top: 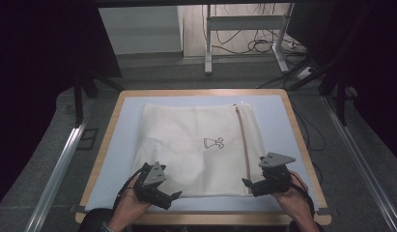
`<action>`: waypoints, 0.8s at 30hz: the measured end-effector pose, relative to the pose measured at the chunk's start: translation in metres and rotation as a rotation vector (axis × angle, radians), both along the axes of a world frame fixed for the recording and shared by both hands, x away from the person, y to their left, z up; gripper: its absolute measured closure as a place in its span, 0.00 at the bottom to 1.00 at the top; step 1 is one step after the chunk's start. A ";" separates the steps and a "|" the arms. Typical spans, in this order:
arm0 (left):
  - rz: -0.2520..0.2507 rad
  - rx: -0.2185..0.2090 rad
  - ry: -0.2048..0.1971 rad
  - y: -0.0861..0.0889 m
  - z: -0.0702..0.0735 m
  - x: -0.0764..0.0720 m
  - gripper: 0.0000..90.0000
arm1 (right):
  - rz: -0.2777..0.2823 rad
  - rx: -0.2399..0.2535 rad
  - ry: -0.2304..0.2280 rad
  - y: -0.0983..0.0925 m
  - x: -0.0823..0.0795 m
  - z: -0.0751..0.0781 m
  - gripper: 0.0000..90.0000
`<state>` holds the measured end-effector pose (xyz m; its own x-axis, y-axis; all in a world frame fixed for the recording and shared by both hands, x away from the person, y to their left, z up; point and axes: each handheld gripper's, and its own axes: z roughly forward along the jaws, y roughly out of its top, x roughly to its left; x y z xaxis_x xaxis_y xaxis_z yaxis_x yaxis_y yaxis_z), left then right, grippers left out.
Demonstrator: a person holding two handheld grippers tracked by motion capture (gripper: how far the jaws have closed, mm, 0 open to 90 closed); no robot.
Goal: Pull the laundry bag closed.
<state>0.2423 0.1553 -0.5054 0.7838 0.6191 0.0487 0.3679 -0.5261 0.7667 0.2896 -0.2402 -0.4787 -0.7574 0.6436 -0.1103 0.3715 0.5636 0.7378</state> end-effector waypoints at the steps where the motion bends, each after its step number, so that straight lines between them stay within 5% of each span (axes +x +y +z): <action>1: 0.008 -0.001 0.000 0.004 0.000 -0.001 0.00 | -0.003 0.000 -0.001 -0.002 -0.001 0.000 0.01; 24: 0.193 -0.035 -0.019 0.073 -0.005 -0.020 0.00 | -0.089 0.003 0.007 -0.041 -0.032 -0.006 0.01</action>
